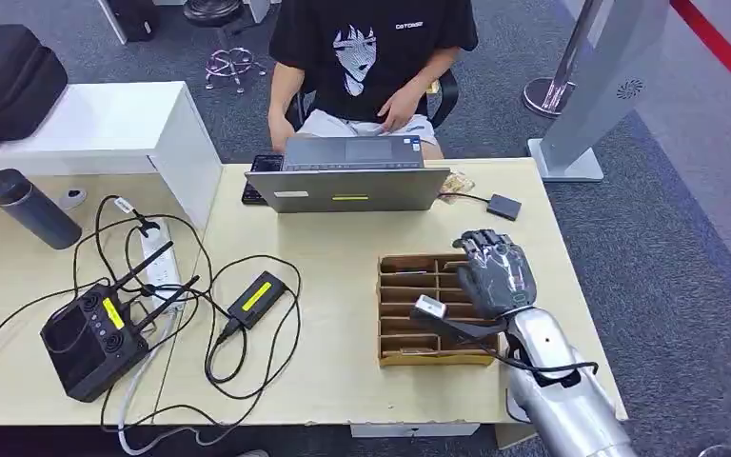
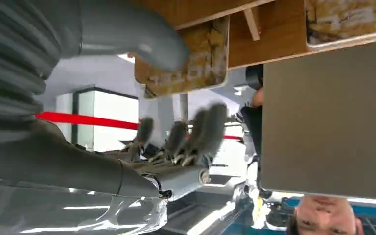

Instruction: Pass the card to the sensor for recognition and then transmit it.

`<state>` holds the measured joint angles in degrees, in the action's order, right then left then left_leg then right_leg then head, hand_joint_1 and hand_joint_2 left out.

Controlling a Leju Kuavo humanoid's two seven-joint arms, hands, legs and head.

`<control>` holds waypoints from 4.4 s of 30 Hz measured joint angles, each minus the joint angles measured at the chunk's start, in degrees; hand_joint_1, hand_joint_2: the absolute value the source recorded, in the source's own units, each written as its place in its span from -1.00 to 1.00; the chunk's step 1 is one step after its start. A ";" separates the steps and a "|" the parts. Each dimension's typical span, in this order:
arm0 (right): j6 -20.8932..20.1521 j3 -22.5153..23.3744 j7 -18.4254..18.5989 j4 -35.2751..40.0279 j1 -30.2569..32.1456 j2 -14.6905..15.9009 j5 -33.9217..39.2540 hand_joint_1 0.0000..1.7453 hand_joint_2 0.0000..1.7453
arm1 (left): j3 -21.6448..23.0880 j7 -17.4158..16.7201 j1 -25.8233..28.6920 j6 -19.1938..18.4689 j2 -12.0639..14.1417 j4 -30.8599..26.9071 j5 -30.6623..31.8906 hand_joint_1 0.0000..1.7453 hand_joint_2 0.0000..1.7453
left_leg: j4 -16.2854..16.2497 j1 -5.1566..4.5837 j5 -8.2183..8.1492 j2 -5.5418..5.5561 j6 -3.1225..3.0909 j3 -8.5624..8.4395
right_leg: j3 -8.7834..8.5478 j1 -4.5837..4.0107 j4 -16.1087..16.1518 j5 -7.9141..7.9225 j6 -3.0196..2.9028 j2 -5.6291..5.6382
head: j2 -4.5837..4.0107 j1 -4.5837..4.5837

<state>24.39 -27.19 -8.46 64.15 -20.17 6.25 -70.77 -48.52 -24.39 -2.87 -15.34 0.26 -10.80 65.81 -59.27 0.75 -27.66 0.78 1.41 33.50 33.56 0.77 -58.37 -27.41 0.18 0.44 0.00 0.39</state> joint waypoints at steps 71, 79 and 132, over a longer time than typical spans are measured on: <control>-6.88 -2.25 4.40 -24.54 -37.39 -13.92 16.17 -1.00 1.00 | -0.70 0.98 -1.22 -2.29 0.72 0.00 6.75 -1.00 1.00 | -0.01 0.04 0.28 -0.01 0.16 0.04 | 0.15 0.00 -0.20 0.17 -0.18 0.06 | 0.00 0.00; -10.43 8.05 -0.94 -26.69 -35.94 -10.66 32.79 -1.00 1.00 | -1.12 0.52 -0.94 -2.27 0.63 0.00 5.60 -1.00 1.00 | -0.02 0.02 0.28 0.05 0.15 0.08 | 0.16 0.00 -0.18 0.17 -0.18 -0.02 | 0.00 0.00; -26.27 74.99 3.39 -52.02 15.59 -0.29 82.85 -1.00 1.00 | -7.43 -1.68 -0.46 0.11 -0.35 0.00 3.98 -1.00 1.00 | 0.04 0.01 -0.05 0.23 -0.01 0.03 | 0.02 0.00 -0.05 -0.19 -0.11 -0.31 | 0.00 0.04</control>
<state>-1.88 47.80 -5.07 12.13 -4.58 5.97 12.08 -55.95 -26.08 -3.33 -15.23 -0.09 -10.80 69.79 -59.23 0.76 -27.71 1.01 1.40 33.53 33.59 0.76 -58.42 -27.60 0.07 0.13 0.00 0.44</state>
